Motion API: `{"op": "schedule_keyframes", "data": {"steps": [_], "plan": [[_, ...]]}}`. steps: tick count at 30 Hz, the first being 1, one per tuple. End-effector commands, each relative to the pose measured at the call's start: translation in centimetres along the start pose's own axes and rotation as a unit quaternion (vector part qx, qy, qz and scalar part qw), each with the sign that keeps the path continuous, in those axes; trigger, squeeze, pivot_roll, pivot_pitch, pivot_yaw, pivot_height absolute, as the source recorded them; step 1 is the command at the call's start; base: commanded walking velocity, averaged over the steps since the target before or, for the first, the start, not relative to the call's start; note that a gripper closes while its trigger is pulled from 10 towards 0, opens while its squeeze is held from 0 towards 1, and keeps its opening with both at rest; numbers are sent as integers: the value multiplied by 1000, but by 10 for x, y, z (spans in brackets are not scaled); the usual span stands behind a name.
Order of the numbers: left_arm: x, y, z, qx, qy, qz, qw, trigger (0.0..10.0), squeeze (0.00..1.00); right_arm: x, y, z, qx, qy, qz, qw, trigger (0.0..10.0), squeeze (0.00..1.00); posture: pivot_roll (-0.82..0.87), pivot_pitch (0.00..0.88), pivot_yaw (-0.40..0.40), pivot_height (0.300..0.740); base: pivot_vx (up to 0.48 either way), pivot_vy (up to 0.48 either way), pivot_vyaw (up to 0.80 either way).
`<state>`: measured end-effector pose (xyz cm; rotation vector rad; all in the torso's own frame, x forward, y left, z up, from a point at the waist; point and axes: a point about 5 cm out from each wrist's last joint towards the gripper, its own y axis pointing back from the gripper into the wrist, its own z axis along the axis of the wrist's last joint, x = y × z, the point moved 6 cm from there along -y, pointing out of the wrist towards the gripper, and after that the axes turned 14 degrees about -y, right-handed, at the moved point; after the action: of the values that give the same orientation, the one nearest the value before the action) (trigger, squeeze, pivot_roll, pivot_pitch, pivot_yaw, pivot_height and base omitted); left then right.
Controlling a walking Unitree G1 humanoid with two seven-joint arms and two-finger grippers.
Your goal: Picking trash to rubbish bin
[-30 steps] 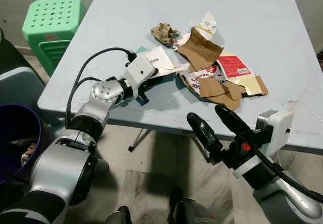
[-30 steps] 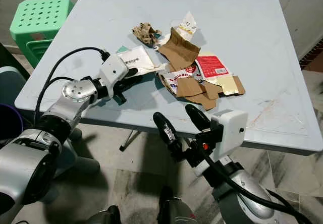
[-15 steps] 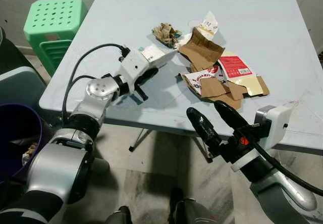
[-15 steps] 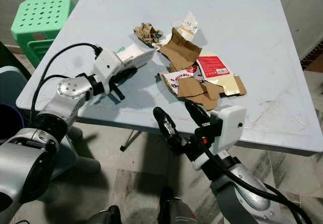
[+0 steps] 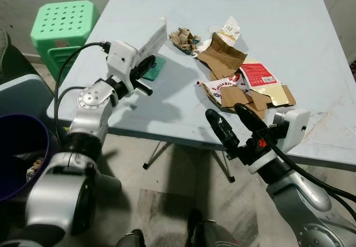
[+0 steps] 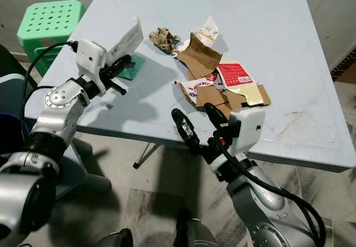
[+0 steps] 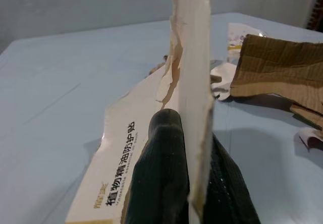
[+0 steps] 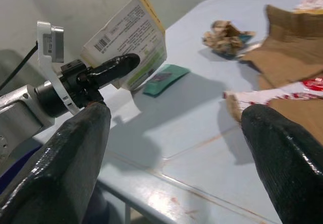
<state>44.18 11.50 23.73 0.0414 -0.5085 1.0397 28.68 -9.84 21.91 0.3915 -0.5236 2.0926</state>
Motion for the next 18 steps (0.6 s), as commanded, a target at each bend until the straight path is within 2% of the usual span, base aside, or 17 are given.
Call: {"op": "schedule_keyframes", "data": {"steps": [1,5,6,8,13,18], "plan": [[2,5,-1,2,13,14,1000,10000,0,1,0,2,-2,6,12,1000,10000,0,-47,159,-11,740,0,0,0],[-3,12,-2,5,32,33,999,10000,0,-3,-5,3,-1,15,24,1000,10000,0,-31,138,-23,740,0,0,0],[-5,18,-3,11,62,54,997,10000,0,-4,-9,4,0,21,35,999,10000,0,-25,124,-28,740,0,0,0],[-8,25,-4,19,94,70,993,10000,0,-3,-12,6,-1,27,45,999,10000,0,-19,116,-35,740,0,0,0],[-16,39,-9,40,111,101,988,10000,0,-5,-20,9,0,34,67,997,10000,0,-1,88,-55,740,0,0,0],[-14,51,-13,66,120,140,981,10000,0,-6,-26,11,-1,43,81,996,10000,0,13,67,-70,740,0,0,0]]}}
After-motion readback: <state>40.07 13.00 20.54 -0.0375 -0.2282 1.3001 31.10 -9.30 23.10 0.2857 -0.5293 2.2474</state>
